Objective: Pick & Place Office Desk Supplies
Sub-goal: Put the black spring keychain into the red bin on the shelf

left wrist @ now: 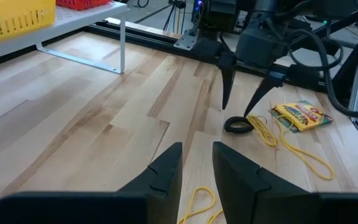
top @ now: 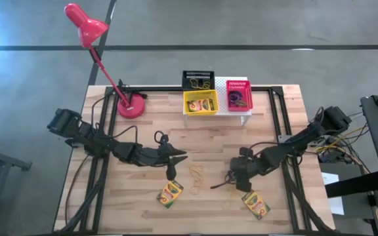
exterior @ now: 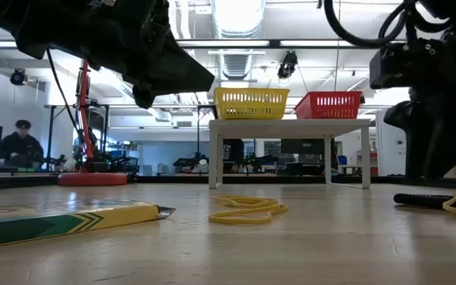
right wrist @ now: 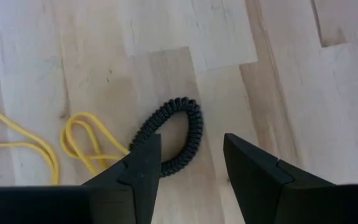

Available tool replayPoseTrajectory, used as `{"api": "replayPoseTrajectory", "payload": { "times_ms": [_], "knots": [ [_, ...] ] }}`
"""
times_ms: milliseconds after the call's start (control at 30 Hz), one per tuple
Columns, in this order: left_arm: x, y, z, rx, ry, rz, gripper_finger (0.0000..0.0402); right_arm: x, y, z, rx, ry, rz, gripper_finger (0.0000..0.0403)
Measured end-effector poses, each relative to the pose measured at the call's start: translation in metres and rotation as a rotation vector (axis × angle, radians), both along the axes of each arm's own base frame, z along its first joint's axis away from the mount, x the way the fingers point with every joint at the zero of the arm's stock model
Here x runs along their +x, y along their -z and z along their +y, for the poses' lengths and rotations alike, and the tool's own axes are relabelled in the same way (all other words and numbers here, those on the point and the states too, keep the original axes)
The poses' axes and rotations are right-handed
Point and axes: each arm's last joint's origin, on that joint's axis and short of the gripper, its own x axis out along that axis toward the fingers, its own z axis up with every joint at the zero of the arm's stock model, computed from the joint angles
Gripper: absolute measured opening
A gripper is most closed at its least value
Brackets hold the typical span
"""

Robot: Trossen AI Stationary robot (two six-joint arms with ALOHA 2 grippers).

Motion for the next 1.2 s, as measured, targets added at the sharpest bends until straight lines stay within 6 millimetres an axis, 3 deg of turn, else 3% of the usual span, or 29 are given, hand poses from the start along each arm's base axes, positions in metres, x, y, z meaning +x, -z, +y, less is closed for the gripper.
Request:
{"api": "replayPoseTrajectory", "payload": {
  "times_ms": [500,767,1033,1200],
  "knots": [
    [0.000,0.001,0.000,0.003,0.000,0.009,0.0094,-0.014,0.027,-0.007,0.002,-0.019,-0.038,0.0121],
    [0.000,0.001,0.000,0.004,-0.003,0.008,0.0094,-0.015,0.031,-0.008,-0.003,-0.035,-0.081,0.0062],
    [0.000,0.001,0.000,0.004,-0.003,0.008,0.0094,0.007,0.000,0.002,-0.059,-0.117,-0.236,0.0014],
    [0.000,0.001,0.000,0.004,-0.004,0.008,0.0094,0.022,-0.046,0.004,-0.171,-0.151,-0.424,0.0023]
  ]
}}
